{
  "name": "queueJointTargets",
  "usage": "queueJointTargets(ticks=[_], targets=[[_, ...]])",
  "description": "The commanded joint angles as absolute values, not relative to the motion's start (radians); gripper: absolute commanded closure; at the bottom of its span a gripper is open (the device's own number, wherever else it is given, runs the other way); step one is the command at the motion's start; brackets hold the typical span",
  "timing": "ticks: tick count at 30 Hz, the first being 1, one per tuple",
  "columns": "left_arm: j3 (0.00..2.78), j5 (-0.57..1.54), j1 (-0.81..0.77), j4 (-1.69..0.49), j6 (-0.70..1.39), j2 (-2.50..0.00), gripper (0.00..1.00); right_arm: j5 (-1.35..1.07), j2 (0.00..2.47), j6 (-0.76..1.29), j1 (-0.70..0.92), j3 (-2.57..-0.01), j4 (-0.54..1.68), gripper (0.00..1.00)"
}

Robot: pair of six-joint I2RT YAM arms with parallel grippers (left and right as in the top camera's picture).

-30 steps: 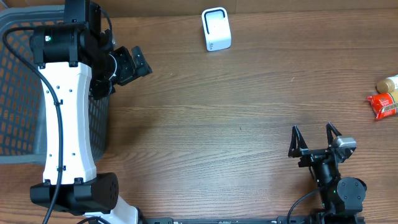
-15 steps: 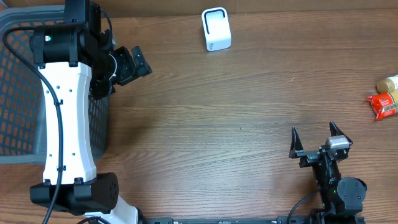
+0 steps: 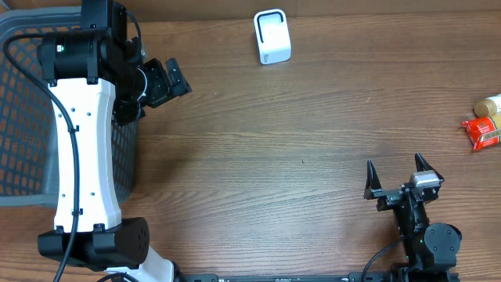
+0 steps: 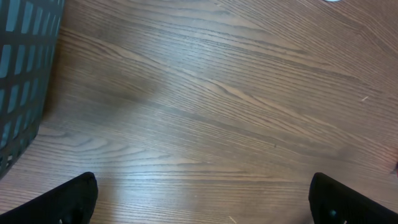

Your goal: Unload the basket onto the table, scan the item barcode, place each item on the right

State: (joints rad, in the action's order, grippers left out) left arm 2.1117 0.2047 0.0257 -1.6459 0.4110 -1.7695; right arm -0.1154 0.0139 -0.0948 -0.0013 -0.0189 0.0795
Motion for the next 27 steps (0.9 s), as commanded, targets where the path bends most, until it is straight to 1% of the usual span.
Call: queueJointTargets(ticks=[1, 6, 10, 15, 18, 19, 22, 23, 27], targets=[[2.11, 0.199, 0.018, -1.645, 0.392, -1.767, 0.0, -0.113, 0.003, -0.102, -0.009, -0.008, 0.076, 0.0], [2.11, 0.199, 0.019, -1.657, 0.392, -1.767, 0.0, -0.113, 0.003, -0.102, -0.009, -0.008, 0.076, 0.0], [2.11, 0.138, 0.02, -1.636, 0.381, -1.75, 0.0, -0.113, 0.003, -0.102, -0.009, -0.008, 0.076, 0.0], [2.057, 0.124, -0.009, -1.553, 0.249, -1.622, 0.0, -0.113, 0.003, -0.102, -0.009, -0.008, 0.076, 0.0], [1.886, 0.144, -0.01, -1.452, 0.156, -1.488, 0.0, -0.113, 0.003, -0.102, -0.009, -0.008, 0.076, 0.0], [1.79, 0.205, -0.01, -1.393, 0.064, -1.422, 0.0, -0.113, 0.003, -0.102, -0.009, -0.008, 0.076, 0.0], [1.62, 0.332, -0.01, -1.274, -0.088, -1.309, 0.0, -0.113, 0.003, -0.102, -0.009, -0.008, 0.076, 0.0], [1.512, 0.387, -0.01, -1.193, -0.131, -1.233, 0.0, -0.113, 0.003, -0.102, -0.009, -0.008, 0.076, 0.0], [1.262, 0.41, -0.007, -1.001, -0.131, -1.03, 0.0, -0.113, 0.003, -0.102, -0.009, -0.008, 0.076, 0.0]])
